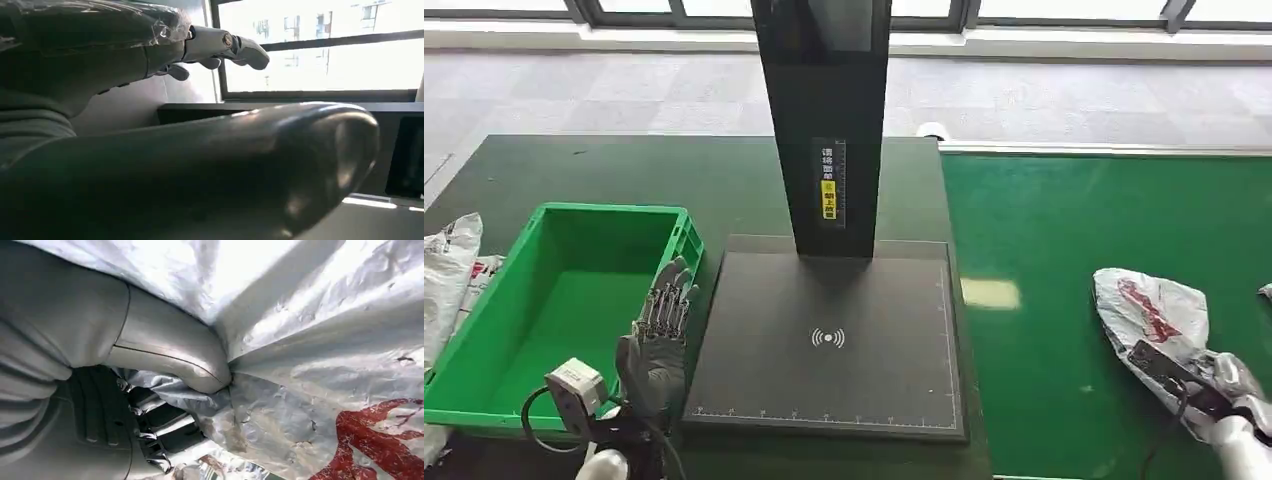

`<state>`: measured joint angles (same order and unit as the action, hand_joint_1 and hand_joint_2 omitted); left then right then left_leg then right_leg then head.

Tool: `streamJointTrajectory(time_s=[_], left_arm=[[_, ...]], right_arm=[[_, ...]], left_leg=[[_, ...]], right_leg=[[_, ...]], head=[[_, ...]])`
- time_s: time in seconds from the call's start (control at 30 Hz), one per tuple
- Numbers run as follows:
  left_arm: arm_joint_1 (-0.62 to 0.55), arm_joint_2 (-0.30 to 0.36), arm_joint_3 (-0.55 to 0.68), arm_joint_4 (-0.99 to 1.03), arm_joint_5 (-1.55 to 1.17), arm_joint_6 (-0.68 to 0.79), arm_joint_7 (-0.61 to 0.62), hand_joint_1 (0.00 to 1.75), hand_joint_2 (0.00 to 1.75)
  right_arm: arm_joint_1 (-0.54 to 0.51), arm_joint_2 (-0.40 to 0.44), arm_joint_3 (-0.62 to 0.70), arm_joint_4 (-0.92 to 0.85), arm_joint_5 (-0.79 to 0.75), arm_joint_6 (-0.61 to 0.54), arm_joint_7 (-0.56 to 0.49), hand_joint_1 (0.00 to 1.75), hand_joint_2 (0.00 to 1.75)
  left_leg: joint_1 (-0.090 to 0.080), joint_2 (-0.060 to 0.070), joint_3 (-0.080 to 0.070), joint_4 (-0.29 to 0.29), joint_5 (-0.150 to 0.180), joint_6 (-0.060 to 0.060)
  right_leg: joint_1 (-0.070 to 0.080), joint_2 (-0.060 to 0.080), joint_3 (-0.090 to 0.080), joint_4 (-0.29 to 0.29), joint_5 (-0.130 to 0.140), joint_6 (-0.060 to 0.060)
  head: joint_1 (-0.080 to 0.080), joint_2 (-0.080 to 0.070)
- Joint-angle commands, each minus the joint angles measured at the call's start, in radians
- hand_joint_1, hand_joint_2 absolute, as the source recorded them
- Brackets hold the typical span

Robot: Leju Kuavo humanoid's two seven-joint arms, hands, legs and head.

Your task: Moved the parcel from conveyor to table for the left to box.

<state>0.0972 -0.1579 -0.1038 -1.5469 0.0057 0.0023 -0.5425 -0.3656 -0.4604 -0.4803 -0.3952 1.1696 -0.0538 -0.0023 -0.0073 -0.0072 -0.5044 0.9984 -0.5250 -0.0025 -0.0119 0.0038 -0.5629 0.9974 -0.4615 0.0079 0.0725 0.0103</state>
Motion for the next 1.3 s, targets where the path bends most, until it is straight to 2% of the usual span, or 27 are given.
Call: streamJointTrajectory(time_s=[0.03,0.17,0.2,0.23,0.27,0.33,0.4,0.5,0.53,0.67,0.73,0.83,0.87,0.93,1.1,1.3], left_arm=[[0.019,0.001,0.057,0.007,-0.008,0.011,0.006,0.00,0.00],[0.026,-0.001,0.058,-0.001,-0.009,0.014,0.005,0.00,0.00],[0.028,-0.006,0.063,-0.006,-0.012,0.020,0.003,0.00,0.00],[0.032,-0.008,0.066,-0.010,-0.012,0.021,0.003,0.00,0.00],[0.033,-0.009,0.067,-0.012,-0.012,0.021,0.003,0.00,0.00],[0.030,-0.011,0.068,-0.006,-0.017,0.022,0.003,0.00,0.00],[0.004,-0.006,0.061,0.016,-0.022,0.020,-0.002,0.00,0.00],[-0.019,-0.003,0.060,0.031,-0.016,0.030,-0.025,0.00,0.00],[-0.013,-0.005,0.061,0.021,-0.010,0.027,-0.038,0.00,0.00],[0.001,-0.007,0.060,0.008,-0.009,0.027,-0.040,0.00,0.00],[0.014,-0.006,0.057,-0.007,0.000,0.009,-0.075,0.00,0.00],[0.006,-0.008,0.046,-0.005,-0.013,0.012,-0.098,0.00,0.00],[-0.001,-0.004,0.034,0.005,-0.014,0.009,-0.104,0.00,0.00],[-0.014,0.002,0.019,0.025,-0.028,0.030,-0.126,0.00,0.00],[-0.034,0.011,0.000,0.039,-0.025,0.038,-0.134,0.00,0.00],[-0.060,0.020,-0.016,0.056,-0.010,0.080,-0.132,0.00,0.00]], right_arm=[[-0.013,0.111,0.031,-0.113,-0.073,-0.144,-0.054,1.75,1.75],[-0.013,0.131,0.042,-0.141,-0.083,-0.173,-0.057,1.75,1.75],[-0.001,0.164,0.029,-0.213,-0.110,-0.301,-0.131,1.75,1.75],[0.003,0.180,0.045,-0.244,-0.109,-0.295,-0.113,1.75,1.75],[0.013,0.189,0.060,-0.282,-0.110,-0.283,-0.088,1.75,1.75],[0.065,0.229,0.084,-0.432,-0.147,-0.355,-0.143,1.75,1.75],[0.139,0.276,0.140,-0.619,-0.171,-0.378,-0.184,1.75,1.75],[0.220,0.326,0.263,-0.800,-0.177,-0.386,-0.199,1.75,1.75],[0.243,0.339,0.300,-0.836,-0.153,-0.420,-0.204,1.75,1.75],[0.254,0.353,0.318,-0.847,-0.139,-0.436,-0.192,1.75,1.75],[0.267,0.365,0.368,-0.876,-0.177,-0.452,-0.245,1.75,1.75],[0.313,0.414,0.448,-0.964,-0.175,-0.476,-0.258,1.75,1.75],[0.339,0.420,0.481,-1.002,-0.188,-0.514,-0.295,1.75,1.75],[0.361,0.423,0.542,-1.021,-0.199,-0.514,-0.308,1.75,1.75],[0.327,0.433,0.598,-0.960,-0.203,-0.503,-0.310,1.75,1.75],[0.281,0.431,0.653,-0.872,-0.263,-0.476,-0.324,1.75,1.75]], left_leg=[[0.001,0.008,0.002,-0.004,0.001,-0.002],[0.001,0.008,0.002,-0.004,0.000,-0.002],[0.001,0.008,0.003,-0.005,0.001,-0.003],[0.001,0.005,0.001,-0.002,0.000,-0.002],[0.001,0.007,0.001,-0.003,0.000,-0.002],[0.001,0.009,0.001,-0.003,0.000,-0.002],[0.001,0.007,0.001,-0.003,0.000,-0.002],[0.001,0.005,0.001,-0.003,0.001,-0.003],[0.002,0.007,0.001,-0.004,0.001,-0.004],[0.002,0.003,0.000,-0.001,0.001,-0.002],[0.002,0.003,0.000,-0.001,0.001,-0.002],[0.002,0.006,0.001,-0.002,0.001,-0.003],[0.002,0.004,0.000,-0.002,0.001,-0.003],[0.002,0.003,0.000,-0.002,0.001,-0.003],[0.002,0.004,0.008,-0.003,0.001,-0.004],[0.002,0.003,0.004,-0.003,0.003,-0.003]], right_leg=[[0.001,0.007,-0.001,-0.004,0.003,-0.001],[0.001,0.007,-0.001,-0.003,0.002,-0.001],[0.001,0.007,-0.001,-0.004,0.003,-0.002],[0.001,0.004,-0.001,-0.002,0.002,-0.001],[0.001,0.006,-0.001,-0.003,0.002,-0.001],[0.001,0.008,-0.002,-0.002,0.002,-0.001],[0.001,0.006,-0.002,-0.002,0.002,-0.001],[0.001,0.005,-0.002,-0.002,0.002,-0.002],[0.002,0.006,-0.002,-0.003,0.003,-0.002],[0.002,0.003,-0.002,0.000,0.001,-0.001],[0.002,0.003,-0.002,0.000,0.000,-0.001],[0.002,0.006,-0.002,0.000,0.001,-0.002],[0.002,0.004,-0.003,0.000,0.000,-0.001],[0.002,0.003,-0.002,0.000,0.000,-0.002],[0.002,0.003,-0.002,-0.001,0.001,-0.002],[0.002,0.002,-0.002,-0.001,0.002,-0.001]], head=[[0.000,0.000],[0.000,0.000],[0.000,0.000],[0.000,0.000],[0.000,0.000],[0.000,0.000],[0.000,0.000],[0.000,0.000],[0.000,0.000],[0.000,0.000],[0.000,0.000],[0.000,0.000],[0.000,0.000],[0.000,0.000],[0.000,0.000],[0.000,0.000]])
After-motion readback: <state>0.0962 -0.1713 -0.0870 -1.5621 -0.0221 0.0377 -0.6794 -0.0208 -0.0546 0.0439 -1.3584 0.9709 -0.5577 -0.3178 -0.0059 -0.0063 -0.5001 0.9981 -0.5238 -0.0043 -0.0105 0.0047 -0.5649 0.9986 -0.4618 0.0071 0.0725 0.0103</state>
